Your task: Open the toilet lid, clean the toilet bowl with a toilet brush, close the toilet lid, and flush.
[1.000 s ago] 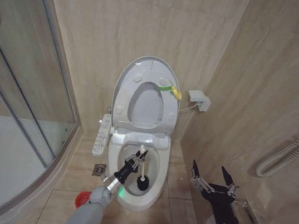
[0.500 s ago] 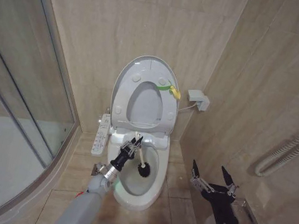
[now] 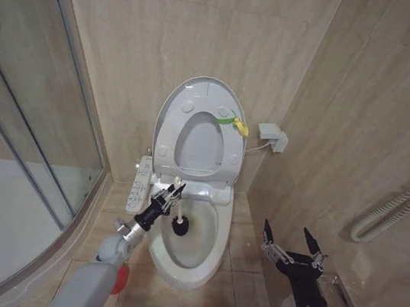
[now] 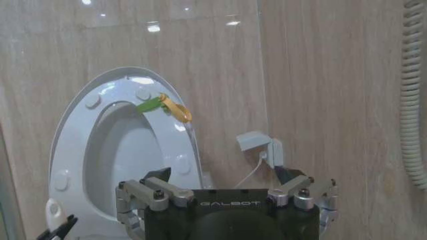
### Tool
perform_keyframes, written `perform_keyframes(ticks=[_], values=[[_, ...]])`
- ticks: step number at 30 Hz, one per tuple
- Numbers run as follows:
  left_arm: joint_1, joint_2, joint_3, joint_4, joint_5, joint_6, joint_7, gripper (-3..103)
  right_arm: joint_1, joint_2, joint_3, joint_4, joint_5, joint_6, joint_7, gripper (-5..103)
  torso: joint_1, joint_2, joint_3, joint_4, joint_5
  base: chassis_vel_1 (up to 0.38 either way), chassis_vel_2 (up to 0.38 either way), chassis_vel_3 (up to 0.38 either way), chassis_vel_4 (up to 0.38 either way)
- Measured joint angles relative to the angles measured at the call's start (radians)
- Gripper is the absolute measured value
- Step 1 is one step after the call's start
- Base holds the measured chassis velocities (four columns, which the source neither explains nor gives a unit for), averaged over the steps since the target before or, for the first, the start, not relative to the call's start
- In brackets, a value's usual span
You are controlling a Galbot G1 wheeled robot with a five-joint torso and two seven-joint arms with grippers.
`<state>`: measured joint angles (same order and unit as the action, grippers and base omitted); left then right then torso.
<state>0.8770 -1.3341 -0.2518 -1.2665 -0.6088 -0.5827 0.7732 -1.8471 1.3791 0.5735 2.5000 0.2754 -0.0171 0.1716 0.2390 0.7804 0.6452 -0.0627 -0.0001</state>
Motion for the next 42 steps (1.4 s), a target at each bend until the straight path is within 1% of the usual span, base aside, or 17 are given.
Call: perform_keyframes(ticks=[2, 5, 13, 15, 16, 17, 21, 22, 23, 24, 27, 30, 32, 35, 36, 39, 42], values=[[0.029, 0.025, 0.003, -0.047, -0.009, 0.014, -0.018, 19, 0.000, 0.000, 0.000, 0.000, 0.000, 0.000, 0.000, 100, 0.000, 0.000, 0.000, -0.0002, -0.0001, 0.000, 0.000, 0.000, 0.000], [0.047, 0.039, 0.003, -0.083, -0.017, 0.020, -0.029, 19, 0.000, 0.000, 0.000, 0.000, 0.000, 0.000, 0.000, 100, 0.000, 0.000, 0.000, -0.0002, -0.0001, 0.000, 0.000, 0.000, 0.000], [0.077, 0.082, -0.003, -0.191, -0.062, 0.019, -0.034, 19, 0.000, 0.000, 0.000, 0.000, 0.000, 0.000, 0.000, 100, 0.000, 0.000, 0.000, -0.0003, 0.0000, 0.000, 0.000, 0.000, 0.000], [0.084, 0.095, -0.005, -0.230, -0.072, 0.020, -0.044, 19, 0.000, 0.000, 0.000, 0.000, 0.000, 0.000, 0.000, 100, 0.000, 0.000, 0.000, -0.0004, -0.0001, 0.000, 0.000, 0.000, 0.000], [0.094, 0.105, -0.007, -0.260, -0.075, 0.025, -0.060, 19, 0.000, 0.000, 0.000, 0.000, 0.000, 0.000, 0.000, 100, 0.000, 0.000, 0.000, -0.0003, 0.0000, 0.000, 0.000, 0.000, 0.000], [0.094, 0.105, -0.007, -0.260, -0.075, 0.025, -0.060, 19, 0.000, 0.000, 0.000, 0.000, 0.000, 0.000, 0.000, 100, 0.000, 0.000, 0.000, -0.0003, 0.0000, 0.000, 0.000, 0.000, 0.000], [0.136, 0.136, -0.032, -0.353, -0.072, 0.059, -0.140, 19, 0.000, 0.000, 0.000, 0.000, 0.000, 0.000, 0.000, 100, 0.000, 0.000, 0.000, -0.0003, 0.0000, 0.000, 0.000, 0.000, 0.000], [0.136, 0.136, -0.032, -0.353, -0.072, 0.059, -0.140, 19, 0.000, 0.000, 0.000, 0.000, 0.000, 0.000, 0.000, 100, 0.000, 0.000, 0.000, -0.0003, 0.0000, 0.000, 0.000, 0.000, 0.000], [0.147, 0.143, -0.040, -0.371, -0.072, 0.068, -0.158, 19, 0.000, 0.000, 0.000, 0.000, 0.000, 0.000, 0.000, 100, 0.000, 0.000, 0.000, -0.0003, 0.0001, 0.000, 0.000, 0.000, 0.000], [0.173, 0.159, -0.051, -0.399, -0.081, 0.081, -0.187, 19, 0.000, 0.000, 0.000, 0.000, 0.000, 0.000, 0.000, 100, 0.000, 0.000, 0.000, -0.0003, -0.0001, 0.000, 0.000, 0.000, 0.000], [0.201, 0.172, -0.059, -0.423, -0.087, 0.091, -0.215, 19, 0.000, 0.000, 0.000, 0.000, 0.000, 0.000, 0.000, 100, 0.000, 0.000, 0.000, -0.0004, 0.0000, 0.000, 0.000, 0.000, 0.000], [0.309, 0.187, -0.097, -0.483, -0.089, 0.106, -0.258, 19, 0.000, 0.000, 0.000, 0.000, 0.000, 0.000, 0.000, 100, 0.000, 0.000, 0.000, 0.0000, -0.0001, 0.000, 0.000, 0.000, 0.000], [0.330, 0.186, -0.106, -0.491, -0.089, 0.106, -0.259, 19, 0.000, 0.000, 0.000, 0.000, 0.000, 0.000, 0.000, 100, 0.000, 0.000, 0.000, 0.0000, 0.0001, 0.000, 0.000, 0.000, 0.000], [0.432, 0.169, -0.145, -0.520, -0.075, 0.098, -0.250, 19, 0.000, 0.000, 0.000, 0.000, 0.000, 0.000, 0.000, 100, 0.000, 0.000, 0.000, 0.0000, -0.0001, 0.000, 0.000, 0.000, 0.000], [0.432, 0.169, -0.145, -0.520, -0.075, 0.098, -0.250, 19, 0.000, 0.000, 0.000, 0.000, 0.000, 0.000, 0.000, 100, 0.000, 0.000, 0.000, 0.0000, -0.0001, 0.000, 0.000, 0.000, 0.000], [0.513, 0.145, -0.186, -0.571, -0.037, 0.084, -0.236, 19, 0.000, 0.000, 0.000, 0.000, 0.000, 0.000, 0.000, 100, 0.000, 0.000, 0.000, -0.0001, -0.0001, 0.000, 0.000, 0.000, 0.000], [0.544, 0.140, -0.204, -0.601, -0.025, 0.078, -0.233, 19, 0.000, 0.000, 0.000, 0.000, 0.000, 0.000, 0.000, 100, 0.000, 0.000, 0.000, -0.0002, 0.0001, 0.000, 0.000, 0.000, 0.000]])
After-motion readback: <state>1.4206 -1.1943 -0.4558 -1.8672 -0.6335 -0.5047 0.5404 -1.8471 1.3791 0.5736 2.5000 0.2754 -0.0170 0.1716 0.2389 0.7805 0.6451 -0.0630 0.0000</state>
